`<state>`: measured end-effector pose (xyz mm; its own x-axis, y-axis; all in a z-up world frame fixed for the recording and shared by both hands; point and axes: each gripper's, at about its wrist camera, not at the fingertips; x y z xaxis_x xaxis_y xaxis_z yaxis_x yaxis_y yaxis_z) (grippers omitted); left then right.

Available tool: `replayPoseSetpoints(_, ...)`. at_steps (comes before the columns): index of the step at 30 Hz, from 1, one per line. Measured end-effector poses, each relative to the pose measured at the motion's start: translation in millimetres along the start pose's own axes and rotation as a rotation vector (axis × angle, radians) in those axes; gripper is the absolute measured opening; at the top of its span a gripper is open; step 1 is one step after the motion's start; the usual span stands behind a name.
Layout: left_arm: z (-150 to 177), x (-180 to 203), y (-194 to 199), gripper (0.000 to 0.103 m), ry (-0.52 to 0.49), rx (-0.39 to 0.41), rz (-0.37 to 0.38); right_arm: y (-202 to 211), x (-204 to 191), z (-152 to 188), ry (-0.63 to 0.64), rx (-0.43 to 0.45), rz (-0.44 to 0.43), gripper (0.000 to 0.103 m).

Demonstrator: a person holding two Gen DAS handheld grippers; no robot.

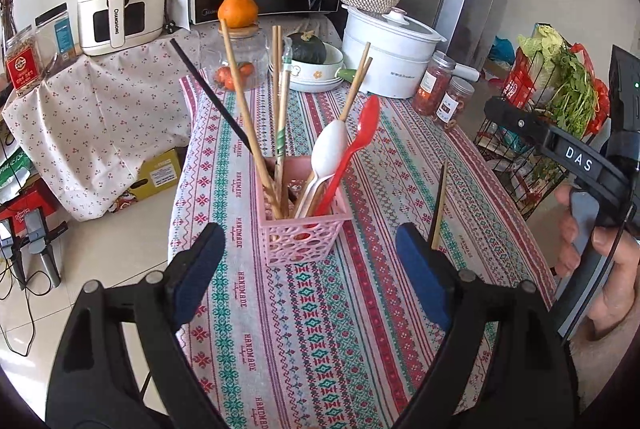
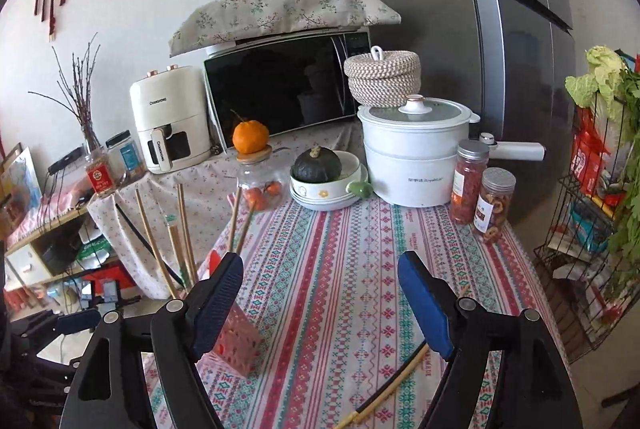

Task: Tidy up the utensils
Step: 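Reach the left gripper to the black chopstick and grasp it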

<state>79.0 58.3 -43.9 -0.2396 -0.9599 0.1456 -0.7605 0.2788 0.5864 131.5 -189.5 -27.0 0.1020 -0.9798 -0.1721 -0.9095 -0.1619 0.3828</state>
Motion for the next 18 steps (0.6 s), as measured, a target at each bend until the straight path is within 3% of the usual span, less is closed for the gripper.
replayPoseSetpoints(4, 3, 30, -8, 0.091, -0.076, -0.014, 0.005, -2, 46, 6, -0.088, -0.091, 0.06, 0.087)
replayPoseSetpoints(10, 9, 73, -30, 0.091, -0.145, -0.08, 0.034, -11, 98, 22, -0.096, -0.268, 0.139, 0.087)
replayPoseSetpoints(18, 12, 130, -83, 0.091, -0.199, -0.209, 0.051, -34, 162, 31, -0.149, -0.464, 0.152, 0.087)
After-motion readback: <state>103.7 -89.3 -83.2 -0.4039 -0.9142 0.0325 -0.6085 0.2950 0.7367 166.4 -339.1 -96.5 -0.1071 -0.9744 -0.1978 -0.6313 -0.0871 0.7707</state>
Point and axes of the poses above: each gripper's, at about its wrist camera, not at the fingertips, and y roughly against the way its jaws point, x to its right, z to its underside, and after that the axes turned 9 degrees about x, right-handed
